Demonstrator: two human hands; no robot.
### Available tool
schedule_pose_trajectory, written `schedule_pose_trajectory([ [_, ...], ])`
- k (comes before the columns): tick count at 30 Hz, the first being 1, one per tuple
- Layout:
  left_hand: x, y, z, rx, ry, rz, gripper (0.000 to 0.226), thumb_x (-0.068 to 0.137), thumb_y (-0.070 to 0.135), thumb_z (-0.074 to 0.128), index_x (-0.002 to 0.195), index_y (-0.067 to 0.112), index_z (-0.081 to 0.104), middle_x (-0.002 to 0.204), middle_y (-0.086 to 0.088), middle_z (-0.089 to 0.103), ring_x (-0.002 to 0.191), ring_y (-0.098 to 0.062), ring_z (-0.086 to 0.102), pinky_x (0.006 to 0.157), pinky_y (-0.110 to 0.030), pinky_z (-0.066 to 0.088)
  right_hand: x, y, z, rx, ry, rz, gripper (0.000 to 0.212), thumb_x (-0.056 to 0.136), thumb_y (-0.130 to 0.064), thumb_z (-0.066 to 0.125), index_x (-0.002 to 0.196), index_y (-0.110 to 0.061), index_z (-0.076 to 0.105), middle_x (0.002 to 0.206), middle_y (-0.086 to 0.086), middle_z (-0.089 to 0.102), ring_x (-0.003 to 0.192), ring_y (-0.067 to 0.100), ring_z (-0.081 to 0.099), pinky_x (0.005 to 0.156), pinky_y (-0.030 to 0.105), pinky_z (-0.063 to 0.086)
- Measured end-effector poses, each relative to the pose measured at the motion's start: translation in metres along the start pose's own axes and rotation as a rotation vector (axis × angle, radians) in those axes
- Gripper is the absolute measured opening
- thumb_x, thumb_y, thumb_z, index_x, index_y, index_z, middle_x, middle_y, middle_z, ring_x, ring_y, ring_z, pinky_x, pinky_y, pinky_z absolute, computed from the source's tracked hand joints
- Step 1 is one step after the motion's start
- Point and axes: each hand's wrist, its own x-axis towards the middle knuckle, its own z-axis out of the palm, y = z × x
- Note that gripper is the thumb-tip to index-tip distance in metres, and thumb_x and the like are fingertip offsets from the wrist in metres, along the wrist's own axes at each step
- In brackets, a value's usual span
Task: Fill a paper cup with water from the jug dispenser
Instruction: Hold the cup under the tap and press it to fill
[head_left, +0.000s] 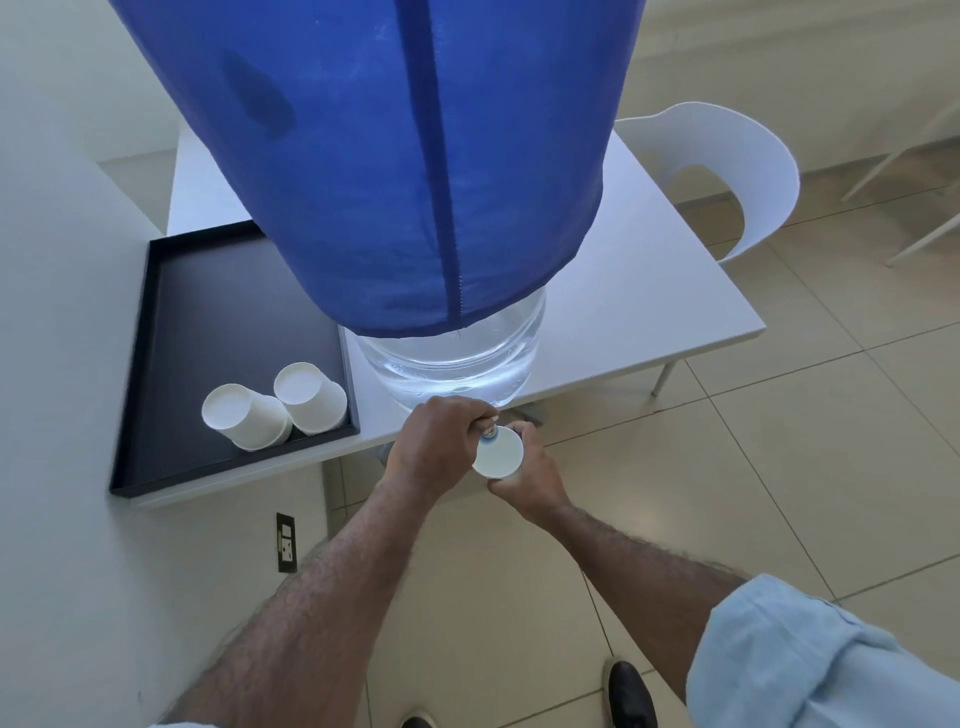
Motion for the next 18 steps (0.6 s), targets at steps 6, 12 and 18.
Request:
schedule_pose_trajectory([
  [6, -0.0002, -0.0020, -0.0003, -0.005, -0.022, 0.020, 0.019, 0.088, 0.018, 0.059, 0.096, 0.016, 0.076, 0.092, -0.002, 0.077, 0.083, -0.021, 0.068, 0.074, -0.039, 0.055, 0.0000, 0.0034, 0.0025, 0.010, 0.009, -0.019, 0.063, 0.064, -0.008, 0.078, 0.111, -0.039, 0.047, 0.101, -0.008, 0.065, 0.093, 0.015, 0.063, 0.067, 0.023, 0.050],
  [12, -0.0003, -0.0007, -0.0004, -0.008, -0.005, -0.014, 0.017, 0.089, 0.019, 0.061, 0.095, 0.017, 0.077, 0.092, 0.002, 0.078, 0.085, -0.017, 0.068, 0.076, -0.035, 0.054, 0.0022, 0.0053, 0.0050, 0.009, 0.012, -0.039, 0.064, 0.063, -0.005, 0.077, 0.110, -0.040, 0.050, 0.100, -0.012, 0.065, 0.092, 0.013, 0.063, 0.069, 0.022, 0.049],
  [18, -0.0006, -0.0019, -0.0005, -0.011, 0.001, -0.011, 0.018, 0.089, 0.018, 0.061, 0.098, 0.018, 0.077, 0.096, 0.002, 0.078, 0.087, -0.015, 0.069, 0.078, -0.034, 0.054, 0.0035, 0.0063, 0.0052, 0.024, 0.012, -0.032, 0.061, 0.063, -0.005, 0.078, 0.109, -0.036, 0.051, 0.100, -0.008, 0.065, 0.091, 0.015, 0.063, 0.065, 0.021, 0.048],
])
